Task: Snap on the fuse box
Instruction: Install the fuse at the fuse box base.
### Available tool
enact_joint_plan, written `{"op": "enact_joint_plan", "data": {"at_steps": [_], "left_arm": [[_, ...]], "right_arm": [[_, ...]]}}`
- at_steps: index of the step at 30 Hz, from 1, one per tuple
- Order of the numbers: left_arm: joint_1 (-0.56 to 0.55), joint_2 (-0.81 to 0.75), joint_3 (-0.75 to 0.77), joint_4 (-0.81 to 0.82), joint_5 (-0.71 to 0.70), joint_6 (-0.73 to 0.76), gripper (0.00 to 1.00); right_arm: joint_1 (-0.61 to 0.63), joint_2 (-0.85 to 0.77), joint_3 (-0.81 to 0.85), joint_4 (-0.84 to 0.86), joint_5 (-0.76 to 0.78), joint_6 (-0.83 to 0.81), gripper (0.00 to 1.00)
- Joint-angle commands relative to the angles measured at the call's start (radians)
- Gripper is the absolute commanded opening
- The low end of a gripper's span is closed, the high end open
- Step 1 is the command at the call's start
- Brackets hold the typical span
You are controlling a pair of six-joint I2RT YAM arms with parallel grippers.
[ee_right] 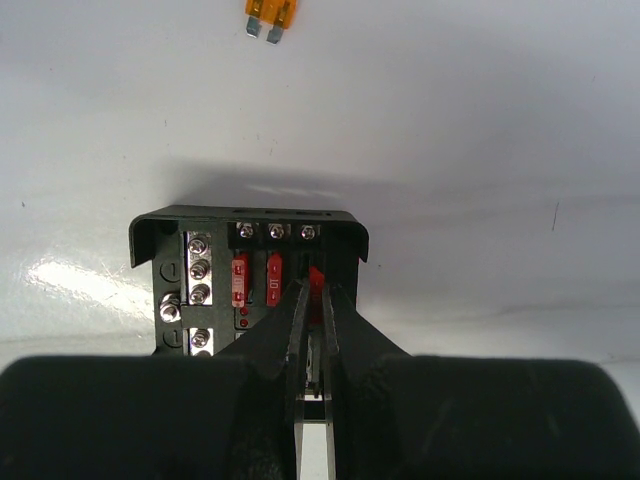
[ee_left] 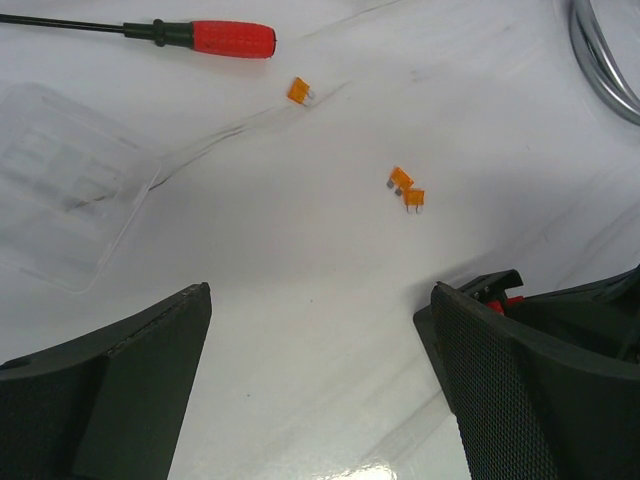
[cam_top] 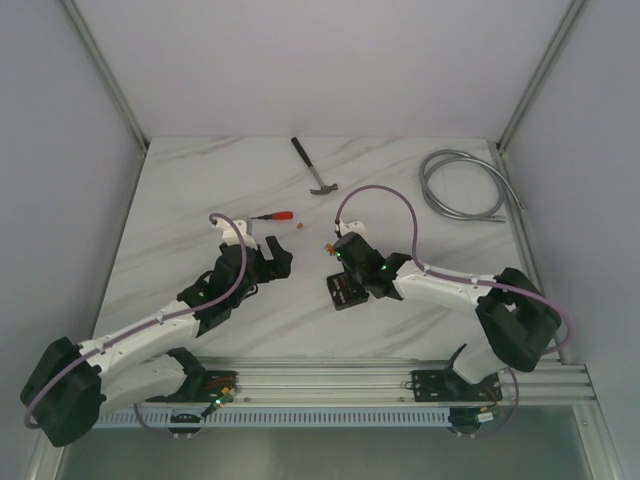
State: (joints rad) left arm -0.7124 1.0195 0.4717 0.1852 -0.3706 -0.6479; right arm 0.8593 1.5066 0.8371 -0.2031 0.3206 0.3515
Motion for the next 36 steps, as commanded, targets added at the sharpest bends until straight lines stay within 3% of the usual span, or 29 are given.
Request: {"op": "enact_joint_plan", "data": {"at_steps": [1,14,26,36], "left_arm": [[0.008,0.009,0.027,-0.007,0.009,-0.008,1.0],[0.008,0.022,0.033,-0.007,0.02,-0.009,1.0],[0.008,0.013,0.03,-0.009,0.024,-0.01,1.0],[0.009,0.004,0.029,-0.01,0.026,-0.011,1.0]], "right_arm": [[0.006,0.002,0.014,-0.01,0.04,0.0,0.0],[0.007,0.027,0.021,0.005,0.004,-0.002,0.06],[0.006,-0.023,0.014,0.009,-0.019,0.003,0.29],[0.006,-0.031,0.013,0.018,-0.038,0.002,0.3]]}}
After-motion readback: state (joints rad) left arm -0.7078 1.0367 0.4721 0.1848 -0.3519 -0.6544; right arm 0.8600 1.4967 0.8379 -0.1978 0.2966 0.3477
